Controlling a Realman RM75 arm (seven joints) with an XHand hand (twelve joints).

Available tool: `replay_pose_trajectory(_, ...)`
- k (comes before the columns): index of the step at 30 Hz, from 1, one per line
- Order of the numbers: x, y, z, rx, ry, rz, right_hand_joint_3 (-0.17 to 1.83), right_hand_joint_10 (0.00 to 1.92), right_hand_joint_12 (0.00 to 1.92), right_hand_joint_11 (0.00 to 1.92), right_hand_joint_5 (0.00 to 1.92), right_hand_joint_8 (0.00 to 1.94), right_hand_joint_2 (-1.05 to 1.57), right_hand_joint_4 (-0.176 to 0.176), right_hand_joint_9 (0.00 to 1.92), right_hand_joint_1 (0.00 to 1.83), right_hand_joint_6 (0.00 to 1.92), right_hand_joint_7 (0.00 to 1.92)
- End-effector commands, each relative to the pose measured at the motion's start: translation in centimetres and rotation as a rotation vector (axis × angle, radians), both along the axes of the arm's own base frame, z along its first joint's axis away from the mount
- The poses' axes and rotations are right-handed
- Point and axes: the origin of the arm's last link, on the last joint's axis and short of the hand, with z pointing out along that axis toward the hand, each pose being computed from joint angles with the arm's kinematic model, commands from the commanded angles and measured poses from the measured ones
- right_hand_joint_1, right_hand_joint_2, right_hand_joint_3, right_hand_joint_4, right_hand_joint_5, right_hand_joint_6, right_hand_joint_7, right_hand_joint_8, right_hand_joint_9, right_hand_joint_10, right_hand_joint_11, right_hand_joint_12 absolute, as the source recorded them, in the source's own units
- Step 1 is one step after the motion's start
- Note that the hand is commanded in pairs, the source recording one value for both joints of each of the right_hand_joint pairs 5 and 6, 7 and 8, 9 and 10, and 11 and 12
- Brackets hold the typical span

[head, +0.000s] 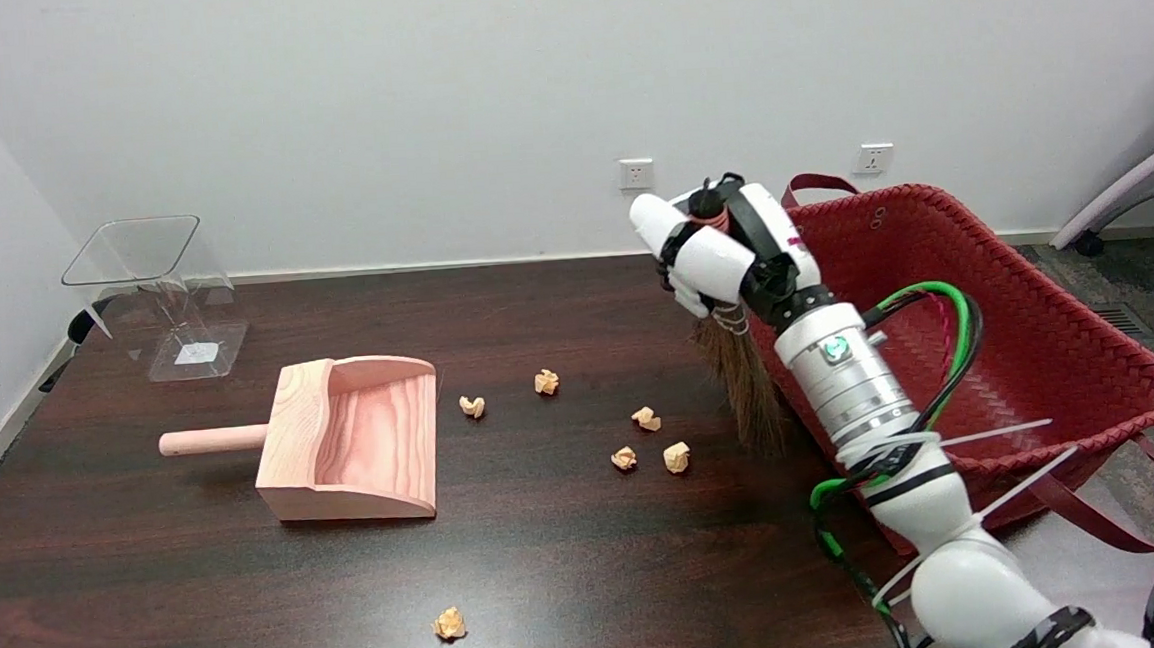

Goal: Sweep the paper balls into the dustpan.

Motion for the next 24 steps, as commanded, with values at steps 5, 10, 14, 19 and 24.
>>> replay_pose_trajectory(5, -2.1, 0.3, -4.7, -0.099, 0.113, -0.057, 0.95, 1.92, 1.92, 1.92, 1.92, 1.92, 1.57, 0.000, 1.92, 0.96, 1.92, 1.92)
replay_pose_trajectory(10, -2.9, -0.1, -5.8, -0.125, 0.150, -0.071, 0.95, 1.92, 1.92, 1.92, 1.92, 1.92, 1.57, 0.000, 1.92, 0.96, 1.92, 1.92)
replay_pose_trajectory(14, -3.2, -0.3, -6.3, -0.173, 0.186, -0.070, 0.95, 1.92, 1.92, 1.92, 1.92, 1.92, 1.57, 0.000, 1.92, 0.96, 1.92, 1.92)
replay_pose_trajectory(19, -3.8, -0.6, -6.6, -0.199, 0.204, -0.085, 0.94, 1.92, 1.92, 1.92, 1.92, 1.92, 1.57, 0.000, 1.92, 0.96, 1.92, 1.92)
replay_pose_trajectory(24, -4.8, -0.6, -7.0, -0.214, 0.207, -0.103, 0.97, 1.92, 1.92, 1.92, 1.92, 1.92, 1.57, 0.000, 1.92, 0.98, 1.92, 1.92)
